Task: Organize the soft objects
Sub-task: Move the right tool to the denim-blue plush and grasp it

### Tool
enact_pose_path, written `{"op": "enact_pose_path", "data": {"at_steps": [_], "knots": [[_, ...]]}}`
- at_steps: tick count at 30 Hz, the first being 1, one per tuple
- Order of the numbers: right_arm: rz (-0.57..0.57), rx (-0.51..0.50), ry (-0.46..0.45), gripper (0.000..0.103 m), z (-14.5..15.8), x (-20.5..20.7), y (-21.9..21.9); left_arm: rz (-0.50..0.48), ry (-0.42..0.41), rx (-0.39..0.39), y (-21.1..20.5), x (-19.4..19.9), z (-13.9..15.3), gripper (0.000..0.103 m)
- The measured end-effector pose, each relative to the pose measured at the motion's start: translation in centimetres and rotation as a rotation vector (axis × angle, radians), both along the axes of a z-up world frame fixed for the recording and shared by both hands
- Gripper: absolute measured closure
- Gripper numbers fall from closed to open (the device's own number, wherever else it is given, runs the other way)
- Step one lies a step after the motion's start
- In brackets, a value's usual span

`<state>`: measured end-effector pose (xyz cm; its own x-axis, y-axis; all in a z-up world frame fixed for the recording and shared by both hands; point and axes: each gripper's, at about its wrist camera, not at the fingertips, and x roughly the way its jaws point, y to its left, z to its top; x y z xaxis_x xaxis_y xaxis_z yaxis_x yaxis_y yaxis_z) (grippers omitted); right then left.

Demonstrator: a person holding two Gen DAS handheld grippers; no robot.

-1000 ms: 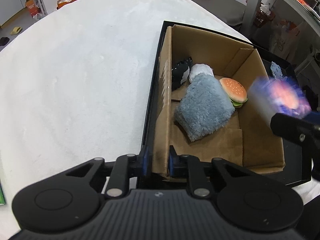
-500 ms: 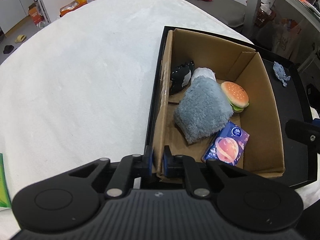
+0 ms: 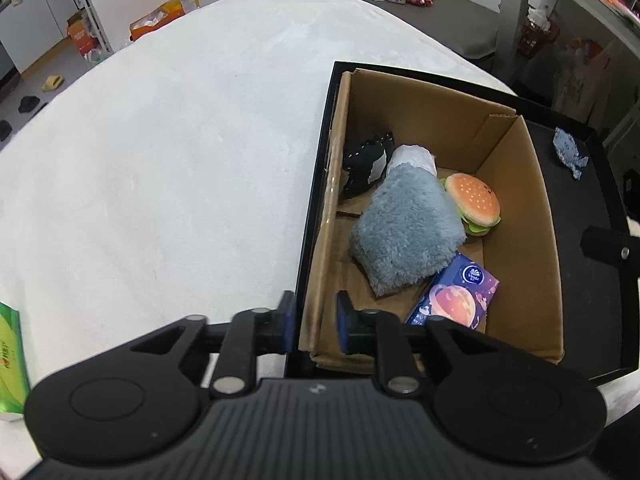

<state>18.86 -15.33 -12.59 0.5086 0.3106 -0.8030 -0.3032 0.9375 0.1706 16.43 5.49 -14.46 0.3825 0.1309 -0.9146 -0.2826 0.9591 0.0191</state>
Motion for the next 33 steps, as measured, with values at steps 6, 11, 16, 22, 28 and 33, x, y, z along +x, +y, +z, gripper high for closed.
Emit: {"op": "enact_pose_path", "data": {"at_steps": [6, 11, 16, 22, 28, 33], "knots": [[-0.026, 0.02, 0.001, 0.02, -1.2, 1.7, -1.8, -0.005, -0.01, 0.056, -1.0, 1.0, 0.5, 0.038], [-0.062, 0.022, -0.023, 0.013, -2.1, 3.0, -3.2, -0.003, 0.005, 0.088, -1.8, 1.9, 0.6, 0.032], [-0.089, 0.031, -0.032, 0.009, -2.9, 4.5, -4.5, 0.011, 0.014, 0.11, -2.4, 2.9, 0.9, 0.03], [-0.117, 0.052, -0.024, 0.009, -4.0, 6.5, -5.8, -0.004, 0.014, 0.115, -3.6, 4.4, 1.2, 0.022], [-0.137, 0.075, -0.01, 0.009, -5.1, 8.5, -6.8, -0.03, 0.023, 0.12, -4.7, 5.9, 0.9, 0.019], [-0.149, 0.086, -0.001, 0.008, -5.8, 10.2, -7.3, -0.027, 0.043, 0.138, -5.3, 7.1, 0.2, 0.018]]}}
